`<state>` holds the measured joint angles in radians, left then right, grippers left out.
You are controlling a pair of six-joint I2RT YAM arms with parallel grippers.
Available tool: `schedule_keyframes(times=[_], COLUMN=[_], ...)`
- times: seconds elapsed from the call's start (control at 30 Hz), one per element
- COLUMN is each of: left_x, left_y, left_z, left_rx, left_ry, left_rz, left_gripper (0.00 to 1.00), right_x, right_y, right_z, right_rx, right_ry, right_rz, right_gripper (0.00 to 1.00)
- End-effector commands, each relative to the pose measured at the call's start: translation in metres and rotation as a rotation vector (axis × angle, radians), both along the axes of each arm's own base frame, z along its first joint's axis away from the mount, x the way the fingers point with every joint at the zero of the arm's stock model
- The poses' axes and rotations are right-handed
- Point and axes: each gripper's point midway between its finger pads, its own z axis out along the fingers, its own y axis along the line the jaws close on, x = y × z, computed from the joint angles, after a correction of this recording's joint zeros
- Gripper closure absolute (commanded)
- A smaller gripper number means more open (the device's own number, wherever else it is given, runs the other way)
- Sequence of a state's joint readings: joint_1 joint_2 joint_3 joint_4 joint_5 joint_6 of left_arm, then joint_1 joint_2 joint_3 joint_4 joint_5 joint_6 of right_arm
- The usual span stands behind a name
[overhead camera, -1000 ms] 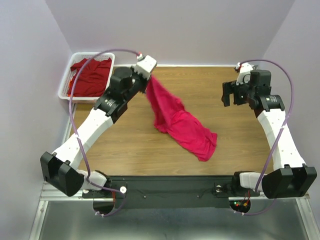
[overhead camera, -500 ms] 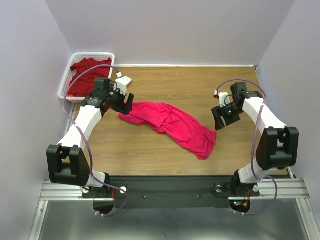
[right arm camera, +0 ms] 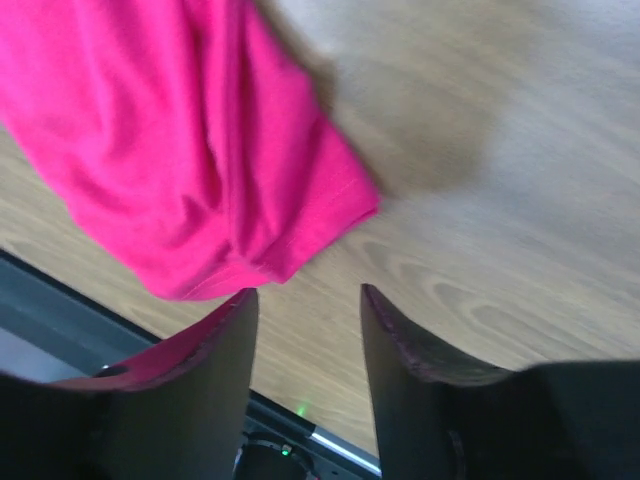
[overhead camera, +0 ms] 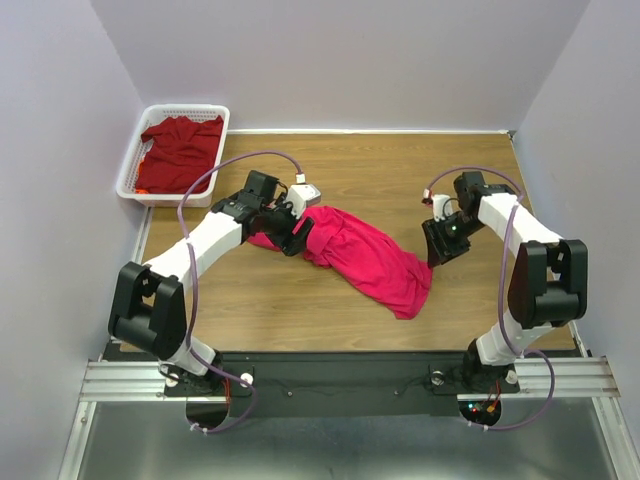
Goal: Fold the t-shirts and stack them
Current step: Flatten the tshirt out
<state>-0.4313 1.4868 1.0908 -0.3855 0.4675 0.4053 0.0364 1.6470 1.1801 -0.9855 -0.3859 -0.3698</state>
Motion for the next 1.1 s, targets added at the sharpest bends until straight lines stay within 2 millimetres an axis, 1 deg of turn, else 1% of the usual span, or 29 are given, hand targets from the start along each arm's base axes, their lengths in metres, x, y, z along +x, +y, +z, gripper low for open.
schedule_keyframes(times=[0.0, 0.03, 0.07, 0.1, 0.13, 0.17, 0.3, 0.33, 0.4, 0.63, 0.8, 0.87, 1.0, 1.03, 1.07], left_x=[0.004, 0.004, 0.005, 0.004, 0.004, 0.004, 0.004, 0.005, 0.006, 0.008, 0.005, 0.003, 0.009, 0.01, 0.012], left_y=[-0.006, -0.006, -0.006, -0.005, -0.005, -0.005, -0.007, -0.007, -0.008, -0.008, -0.012, -0.013, -0.018, -0.019, -0.021], left_z=[0.005, 0.003, 0.003, 0.0, 0.0, -0.001, -0.004, -0.003, -0.004, -0.005, -0.005, -0.008, -0.012, -0.015, -0.013], left_rx=[-0.021, -0.018, -0.017, -0.012, -0.012, -0.011, -0.014, -0.015, -0.014, -0.01, -0.009, 0.006, 0.035, 0.041, 0.039], left_ry=[-0.011, -0.005, -0.006, 0.004, 0.005, 0.009, 0.023, 0.023, 0.027, 0.03, 0.034, 0.029, 0.017, 0.028, 0.028], left_rz=[-0.005, -0.005, -0.004, -0.005, -0.004, -0.003, 0.003, 0.004, 0.006, 0.007, -0.024, -0.036, -0.04, -0.038, -0.035], left_gripper=[0.26, 0.26, 0.26, 0.26, 0.26, 0.27, 0.26, 0.26, 0.26, 0.26, 0.24, 0.24, 0.24, 0.23, 0.23], right_x=[-0.023, -0.027, -0.03, -0.033, -0.029, -0.033, -0.026, -0.021, -0.021, -0.023, -0.028, -0.029, -0.029, -0.028, -0.029], right_y=[0.022, 0.023, 0.022, 0.025, 0.022, 0.025, 0.021, 0.018, 0.014, 0.02, 0.033, 0.034, 0.031, 0.031, 0.03], right_z=[0.007, 0.004, -0.002, -0.005, -0.006, -0.01, -0.016, -0.019, -0.024, -0.032, -0.026, -0.028, -0.035, -0.036, -0.036], right_rx=[0.021, 0.007, -0.023, -0.037, -0.067, -0.085, -0.159, -0.186, -0.217, -0.202, -0.151, -0.157, -0.178, -0.18, -0.183], right_ry=[0.005, 0.006, 0.01, 0.007, -0.022, -0.025, -0.074, -0.092, -0.098, -0.078, -0.074, -0.069, -0.043, -0.043, -0.039], right_rz=[0.087, 0.1, 0.109, 0.129, 0.134, 0.156, 0.163, 0.155, 0.159, 0.187, 0.216, 0.22, 0.214, 0.214, 0.216], right_gripper=[0.52, 0.53, 0.57, 0.59, 0.59, 0.59, 0.6, 0.6, 0.6, 0.63, 0.62, 0.62, 0.64, 0.68, 0.71])
